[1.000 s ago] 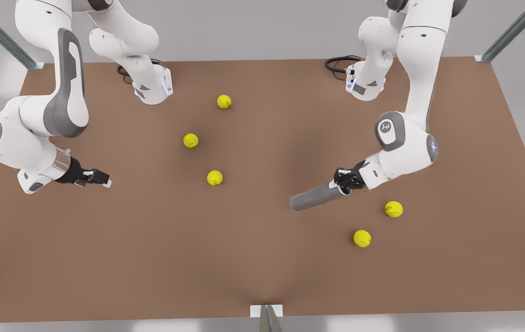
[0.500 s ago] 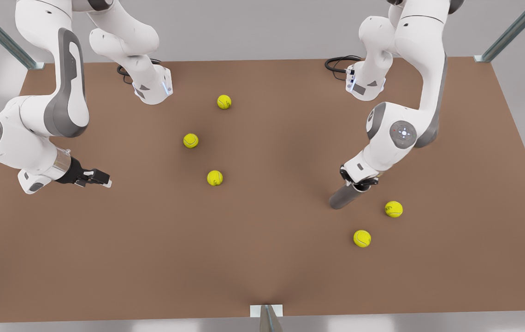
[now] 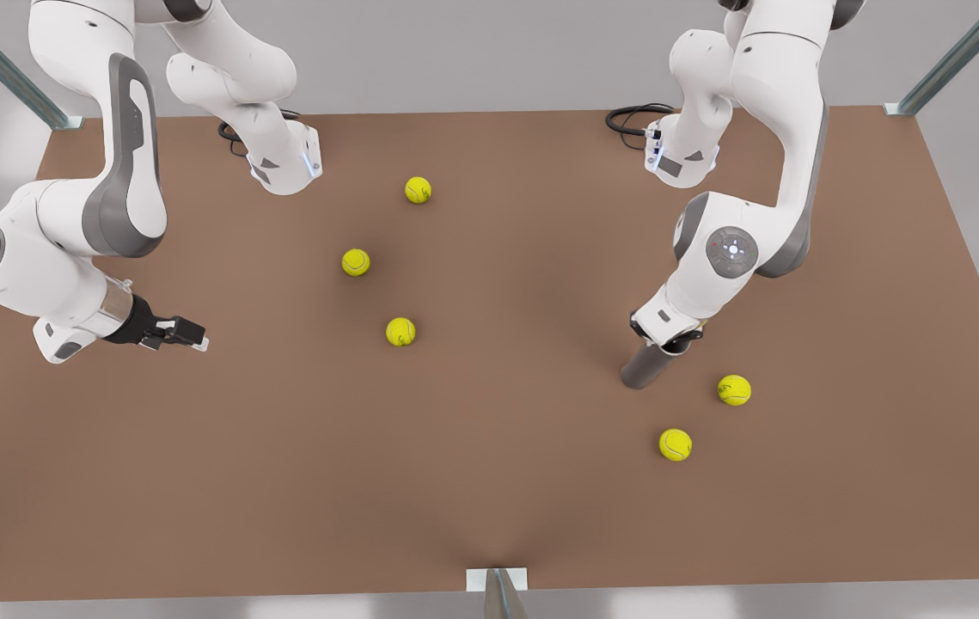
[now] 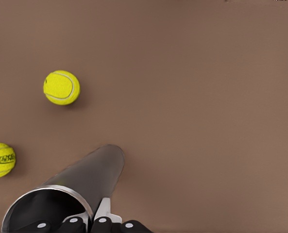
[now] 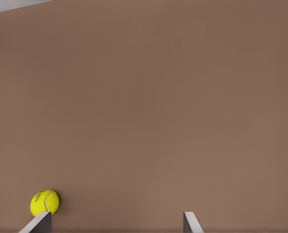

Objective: Put the tennis tube upright

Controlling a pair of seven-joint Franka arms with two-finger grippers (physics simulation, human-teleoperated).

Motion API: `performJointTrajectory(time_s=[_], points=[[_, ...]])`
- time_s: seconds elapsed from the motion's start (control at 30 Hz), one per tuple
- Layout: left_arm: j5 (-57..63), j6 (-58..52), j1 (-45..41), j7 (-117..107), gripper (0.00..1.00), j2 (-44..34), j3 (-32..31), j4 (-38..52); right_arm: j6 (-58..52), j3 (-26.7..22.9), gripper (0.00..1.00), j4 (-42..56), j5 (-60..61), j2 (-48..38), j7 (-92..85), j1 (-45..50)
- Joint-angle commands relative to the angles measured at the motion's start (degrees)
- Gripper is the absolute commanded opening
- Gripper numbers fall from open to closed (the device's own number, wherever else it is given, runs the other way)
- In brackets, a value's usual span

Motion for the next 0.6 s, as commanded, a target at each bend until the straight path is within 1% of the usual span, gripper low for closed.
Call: performJointTrajectory(time_s=[0.0,0.03,0.07,0.1,0.17,0.2,0.27,0.3,0.33,0.37,0.43,0.5,0.53,0.57], points=[[-0.37,-0.12,0.01,-7.47,0.21,-0.03,0.01,0.03,-0.05,0.0,1.0,0.04,0.05,-0.05,-0.12,0.02],[-0.37,-0.12,0.01,-7.47,0.21,-0.03,0.01,0.03,-0.05,0.0,1.0,-0.05,0.05,-0.05,-0.12,0.02],[-0.37,-0.12,0.01,-7.38,0.29,0.06,0.01,0.03,-0.05,-0.09,1.0,0.04,0.05,-0.05,-0.12,0.02],[-0.37,-0.12,0.01,-7.12,0.39,0.24,0.01,0.03,0.03,0.0,1.0,0.04,0.05,-0.05,-0.12,-0.07],[-0.28,-0.12,0.01,-6.86,0.55,0.24,0.01,0.03,-0.05,0.0,1.0,0.04,0.05,-0.05,-0.12,0.02],[-0.28,-0.12,0.01,-6.77,0.65,0.24,0.01,0.03,-0.05,0.0,1.0,0.04,0.05,-0.05,-0.12,0.02],[-0.19,-0.2,0.01,-6.59,1.0,0.24,0.09,0.12,-0.05,0.0,1.0,0.04,0.05,-0.05,-0.12,0.02],[-0.02,-0.29,0.01,-6.59,1.0,-0.29,0.09,0.12,-0.05,0.0,1.0,0.04,0.05,-0.05,-0.12,0.02],[-0.02,-3.53,0.01,-6.59,1.0,-0.73,0.01,1.52,-0.05,0.0,1.0,0.04,0.05,-0.05,-0.12,0.01],[-0.02,-10.74,0.01,-7.03,1.0,-1.43,-0.87,4.86,-0.05,0.0,1.0,0.04,0.05,-0.05,-0.12,0.02],[-0.19,-20.32,0.01,-7.65,1.0,-1.61,-2.01,10.75,0.03,0.0,1.0,0.22,0.05,0.12,-0.12,0.02],[0.42,-26.13,0.01,-6.42,1.0,-2.75,-2.01,13.83,0.03,0.0,1.0,0.22,0.14,0.12,-0.12,0.02],[0.69,-30.25,0.44,-1.25,1.0,-3.54,-1.14,16.54,0.03,0.0,1.0,0.22,0.14,0.12,-0.12,0.02],[0.34,-38.16,2.2,12.11,1.0,-3.54,2.72,22.43,-0.05,0.0,1.0,0.22,0.14,0.12,-0.12,0.02]])
